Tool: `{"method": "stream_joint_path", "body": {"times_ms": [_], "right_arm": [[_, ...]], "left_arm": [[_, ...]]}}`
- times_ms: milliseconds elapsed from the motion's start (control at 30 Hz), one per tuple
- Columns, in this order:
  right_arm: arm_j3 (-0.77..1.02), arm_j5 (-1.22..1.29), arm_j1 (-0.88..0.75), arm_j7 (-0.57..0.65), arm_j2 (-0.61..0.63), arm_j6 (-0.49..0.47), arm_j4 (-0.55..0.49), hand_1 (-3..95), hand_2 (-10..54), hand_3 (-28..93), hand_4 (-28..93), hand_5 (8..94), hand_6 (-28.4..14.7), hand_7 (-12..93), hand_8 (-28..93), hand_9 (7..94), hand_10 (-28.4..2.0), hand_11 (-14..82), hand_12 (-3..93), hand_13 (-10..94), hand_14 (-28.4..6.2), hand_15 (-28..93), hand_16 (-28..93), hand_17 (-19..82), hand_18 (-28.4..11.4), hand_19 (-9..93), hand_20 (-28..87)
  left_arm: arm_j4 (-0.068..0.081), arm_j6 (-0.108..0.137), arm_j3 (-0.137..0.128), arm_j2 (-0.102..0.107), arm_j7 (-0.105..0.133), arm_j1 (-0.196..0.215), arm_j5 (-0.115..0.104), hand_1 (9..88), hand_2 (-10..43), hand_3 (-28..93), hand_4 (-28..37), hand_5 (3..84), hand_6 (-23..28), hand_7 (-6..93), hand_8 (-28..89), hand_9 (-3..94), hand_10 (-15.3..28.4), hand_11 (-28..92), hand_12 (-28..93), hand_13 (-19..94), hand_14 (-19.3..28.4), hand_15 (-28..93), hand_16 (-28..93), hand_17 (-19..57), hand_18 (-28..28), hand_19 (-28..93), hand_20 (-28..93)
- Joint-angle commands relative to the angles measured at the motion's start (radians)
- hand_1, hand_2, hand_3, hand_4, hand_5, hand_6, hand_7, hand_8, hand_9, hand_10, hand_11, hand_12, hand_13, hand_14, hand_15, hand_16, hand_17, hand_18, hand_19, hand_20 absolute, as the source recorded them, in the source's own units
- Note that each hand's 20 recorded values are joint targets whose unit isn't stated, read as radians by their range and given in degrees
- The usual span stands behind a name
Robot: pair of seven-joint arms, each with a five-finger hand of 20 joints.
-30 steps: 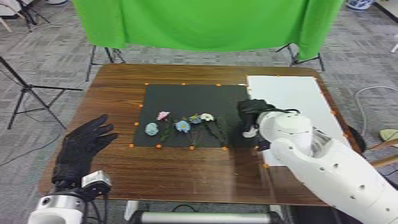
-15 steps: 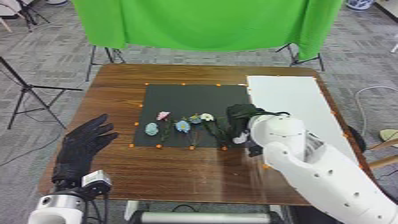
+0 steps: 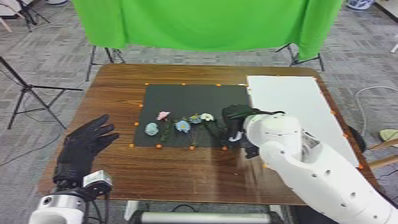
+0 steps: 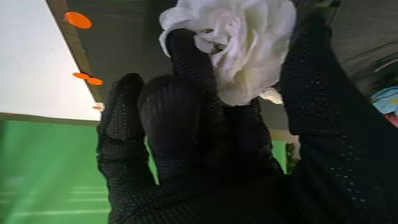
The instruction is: Arrange flowers
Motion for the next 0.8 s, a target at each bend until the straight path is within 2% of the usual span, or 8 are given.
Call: {"method": "stream_joint_path", "body": {"times_ms": [33, 400, 433, 500, 800], "right_arm": [[0.012, -0.002, -0.016, 0.009, -0.027, -0.076, -0.018, 33.3, -9.5, 88, -28, 54.0, -7.4, 21, -14, 68.3, -19.5, 37.2, 16.9, 71, -11.4, 88, 14, 24, -28.3, 88, 26], [0.008, 0.025, 0.007, 0.046, -0.02, -0.087, -0.04, 32.0, -9.5, 87, -28, 47.5, -7.4, 16, -13, 70.1, -19.5, 40.2, 17.6, 72, -12.3, 90, 15, 25, -28.4, 88, 28], [-0.002, 0.03, 0.014, 0.052, -0.011, -0.083, -0.042, 31.9, -9.5, 87, -28, 46.9, -7.5, 16, -13, 70.3, -19.5, 40.5, 17.7, 72, -12.4, 91, 15, 25, -28.4, 88, 29], [0.001, 0.029, 0.018, 0.056, -0.012, -0.089, -0.041, 31.5, -9.5, 87, -28, 44.1, -7.9, 15, -12, 70.5, -19.5, 41.1, 17.8, 73, -12.5, 91, 16, 25, -28.4, 88, 29], [-0.009, 0.041, 0.045, 0.087, 0.005, -0.094, -0.044, 30.2, -9.5, 86, -27, 36.5, -7.7, 13, -11, 71.7, -19.8, 41.6, 17.8, 74, -12.5, 91, 16, 27, -28.4, 88, 30]], "left_arm": [[-0.003, 0.002, 0.003, -0.006, -0.012, 0.013, 0.004, 26.4, 7.3, 82, -17.2, 41.9, 12.7, 13.2, -9, 36.7, 20.3, 31, 8, 29, 26.9, 58, -12, -7.0, 24.4, 68, -8], [-0.003, 0.0, 0.003, -0.009, -0.017, 0.015, 0.006, 26.6, 7.3, 82, -17.0, 41.9, 12.6, 13.4, -9, 36.9, 20.3, 31, 8, 29, 26.9, 58, -12, -7.0, 24.4, 68, -8], [-0.004, 0.007, 0.005, -0.007, -0.014, 0.017, 0.002, 26.6, 7.3, 82, -17.0, 41.9, 12.6, 13.4, -9, 36.8, 20.4, 31, 8, 29, 26.9, 58, -12, -7.0, 24.3, 68, -8], [-0.004, 0.003, 0.004, -0.009, -0.015, 0.018, 0.005, 26.6, 7.3, 82, -17.0, 41.9, 12.6, 13.4, -9, 36.8, 20.4, 31, 8, 29, 26.9, 58, -12, -7.0, 24.4, 68, -8], [-0.005, 0.015, 0.008, -0.003, -0.003, 0.027, 0.001, 26.6, 7.3, 82, -17.0, 42.0, 12.6, 13.4, -9, 36.8, 20.3, 31, 8, 29, 26.9, 58, -12, -6.9, 24.3, 68, -8]]}}
